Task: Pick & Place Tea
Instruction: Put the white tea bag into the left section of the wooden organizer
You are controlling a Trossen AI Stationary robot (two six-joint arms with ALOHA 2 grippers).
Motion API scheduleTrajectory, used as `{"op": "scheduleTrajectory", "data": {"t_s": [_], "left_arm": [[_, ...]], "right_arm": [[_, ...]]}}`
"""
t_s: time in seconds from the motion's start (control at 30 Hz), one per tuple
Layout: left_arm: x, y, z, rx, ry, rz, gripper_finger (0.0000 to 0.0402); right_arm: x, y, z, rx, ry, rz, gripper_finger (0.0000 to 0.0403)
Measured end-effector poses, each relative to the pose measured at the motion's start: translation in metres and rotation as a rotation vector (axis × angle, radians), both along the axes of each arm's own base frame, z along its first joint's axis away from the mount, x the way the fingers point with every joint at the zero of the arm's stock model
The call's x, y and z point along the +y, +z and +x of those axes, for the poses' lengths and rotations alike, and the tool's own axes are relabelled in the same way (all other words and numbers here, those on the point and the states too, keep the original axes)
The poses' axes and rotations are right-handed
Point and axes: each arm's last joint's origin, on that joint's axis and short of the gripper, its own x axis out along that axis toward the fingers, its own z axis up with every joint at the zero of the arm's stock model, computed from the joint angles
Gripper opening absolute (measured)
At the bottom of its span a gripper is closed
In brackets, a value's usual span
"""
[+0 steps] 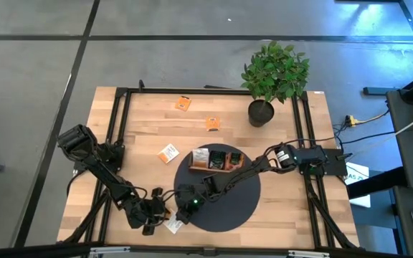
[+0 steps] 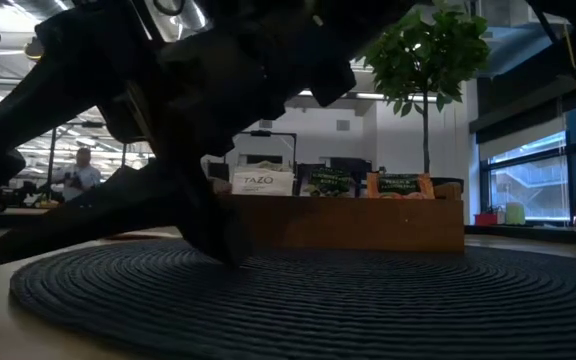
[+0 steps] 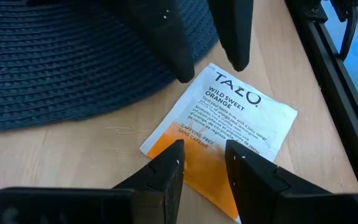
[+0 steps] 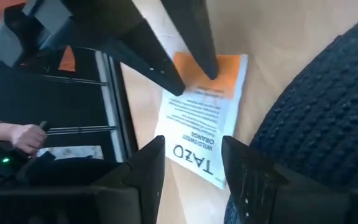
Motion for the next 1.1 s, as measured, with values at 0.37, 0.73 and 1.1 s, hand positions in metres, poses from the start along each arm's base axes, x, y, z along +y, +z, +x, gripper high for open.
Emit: {"op": "scheduleTrajectory", "data": {"t_s": [0.37,0.73,1.1], "left_arm": [[0.001,0.0,0.001,-0.019,0.051,0.003,0.0116],[0.001,0.0,0.001,-0.011,0.075,-0.03,0.0116],[0.0,0.001,0.001,0.002,0.12,-0.102,0.0116]], "right_arm": [[-0.001,-0.001,0.001,0.004,0.033,-0.018,0.0161],[-0.004,-0.005,-0.003,0.04,0.049,-0.075,0.0161],[-0.015,0.013,0.007,0.065,0.053,-0.24,0.0161]]}}
